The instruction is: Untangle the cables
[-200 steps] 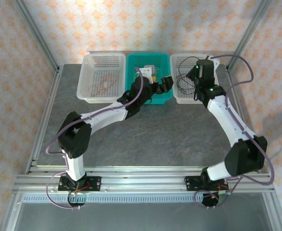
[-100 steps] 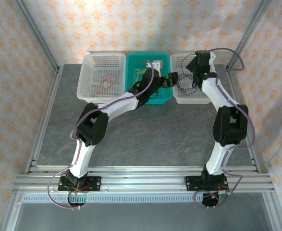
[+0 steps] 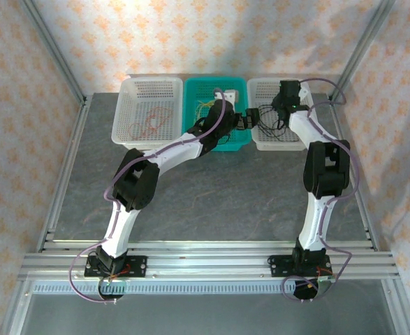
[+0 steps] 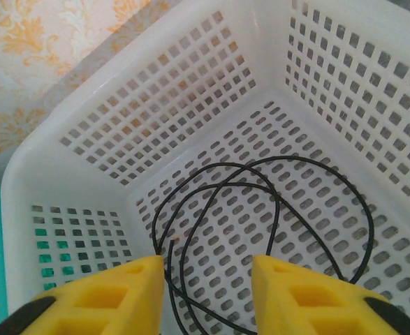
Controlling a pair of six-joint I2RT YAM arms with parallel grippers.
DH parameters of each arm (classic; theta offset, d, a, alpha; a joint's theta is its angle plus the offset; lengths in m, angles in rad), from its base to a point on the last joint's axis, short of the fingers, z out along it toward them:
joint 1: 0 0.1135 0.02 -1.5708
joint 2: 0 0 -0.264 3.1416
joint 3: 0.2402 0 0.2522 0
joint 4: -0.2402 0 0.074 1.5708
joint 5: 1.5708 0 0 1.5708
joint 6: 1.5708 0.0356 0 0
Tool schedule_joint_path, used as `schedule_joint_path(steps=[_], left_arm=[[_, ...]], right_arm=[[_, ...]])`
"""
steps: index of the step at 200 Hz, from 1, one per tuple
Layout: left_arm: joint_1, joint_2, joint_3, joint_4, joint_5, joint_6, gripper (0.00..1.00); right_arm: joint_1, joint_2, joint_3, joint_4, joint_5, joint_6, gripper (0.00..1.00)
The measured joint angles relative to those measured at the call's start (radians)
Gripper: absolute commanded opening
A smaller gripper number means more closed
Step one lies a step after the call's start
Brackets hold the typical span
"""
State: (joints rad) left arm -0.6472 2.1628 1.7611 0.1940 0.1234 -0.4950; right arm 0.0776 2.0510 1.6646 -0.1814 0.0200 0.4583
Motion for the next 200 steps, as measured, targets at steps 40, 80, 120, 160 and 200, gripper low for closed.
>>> schedule_joint_path(steps=[40, 80, 120, 160, 200], left_arm=[[-0.012, 0.0, 0.0, -0.034, -0.037, 0.045, 0.99], [-0.06, -0.07, -0.077, -0.049, -0.114, 0.114, 0.99], [-0.084, -0.282, -0.3, -0.004, -0.176, 0.14, 0.99], [-0.079, -0.464, -0.532, 0.101, -0.275, 0.137, 0.99], [-0.063, -0.611, -0.787, 0.19, -0.352, 0.127, 0.99]], right_arm=[[-0.002, -0.059, -0.079, 0.031, -0.035, -0.013, 0.66], [-0.002, -0.234, -0.272, 0.087, -0.087, -0.055, 0.98], [-0.002, -0.478, -0.533, 0.204, -0.142, -0.097, 1.0], [0.0, -0.673, -0.762, 0.327, -0.178, -0.117, 1.0], [0.0, -0.859, -0.972, 0.428, -0.193, -0.146, 1.0]])
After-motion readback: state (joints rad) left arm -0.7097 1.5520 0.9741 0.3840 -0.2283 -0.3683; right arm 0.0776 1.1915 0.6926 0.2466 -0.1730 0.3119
